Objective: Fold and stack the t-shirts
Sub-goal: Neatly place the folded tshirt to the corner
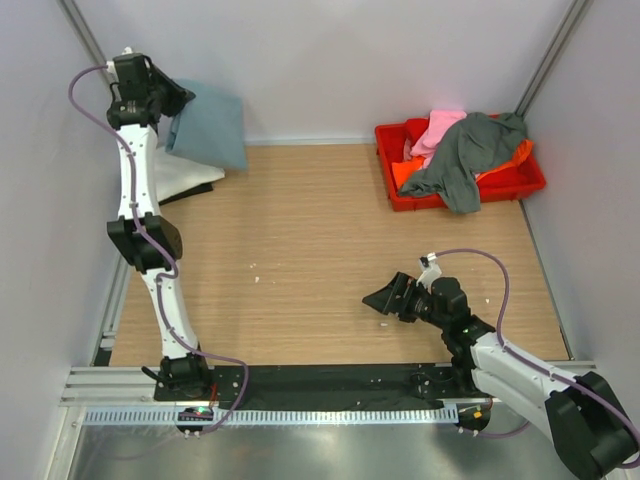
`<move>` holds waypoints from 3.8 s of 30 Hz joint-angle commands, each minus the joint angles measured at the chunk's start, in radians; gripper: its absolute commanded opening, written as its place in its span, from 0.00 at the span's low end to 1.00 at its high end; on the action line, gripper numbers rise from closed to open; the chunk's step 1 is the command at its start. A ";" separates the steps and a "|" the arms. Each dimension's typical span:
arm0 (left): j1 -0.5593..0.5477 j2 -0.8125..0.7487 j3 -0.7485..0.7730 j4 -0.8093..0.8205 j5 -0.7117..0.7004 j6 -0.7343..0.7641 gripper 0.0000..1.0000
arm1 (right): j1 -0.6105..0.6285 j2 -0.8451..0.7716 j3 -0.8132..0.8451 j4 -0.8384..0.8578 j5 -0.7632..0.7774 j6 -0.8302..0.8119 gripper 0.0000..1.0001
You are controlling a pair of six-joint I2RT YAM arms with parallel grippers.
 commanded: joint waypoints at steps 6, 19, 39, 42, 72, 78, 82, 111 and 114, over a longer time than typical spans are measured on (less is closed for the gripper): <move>0.069 -0.012 0.030 0.098 -0.034 -0.002 0.00 | 0.004 0.007 -0.019 0.057 0.016 0.003 1.00; 0.077 0.012 0.013 0.098 0.001 -0.022 0.00 | 0.004 0.010 -0.019 0.060 0.018 0.005 1.00; 0.077 -0.047 -0.054 0.199 -0.006 -0.118 0.00 | 0.004 0.021 -0.019 0.068 0.016 0.006 1.00; 0.088 -0.040 -0.065 0.170 -0.032 -0.077 0.00 | 0.004 0.021 -0.019 0.068 0.016 0.006 1.00; 0.072 0.037 -0.155 0.150 -0.592 0.501 0.00 | 0.004 0.034 -0.019 0.079 0.004 0.005 1.00; 0.107 0.133 -0.108 0.182 -0.608 0.521 0.02 | 0.004 0.065 -0.015 0.089 -0.001 0.003 1.00; 0.111 0.164 -0.109 0.267 -0.614 0.554 0.05 | 0.004 0.105 -0.005 0.108 -0.010 0.005 1.00; 0.180 0.071 -0.426 0.340 -0.649 0.462 1.00 | 0.004 0.168 0.007 0.143 -0.024 0.005 1.00; 0.157 -0.009 -0.569 0.389 -0.664 0.491 1.00 | 0.004 0.133 -0.004 0.137 -0.021 0.005 1.00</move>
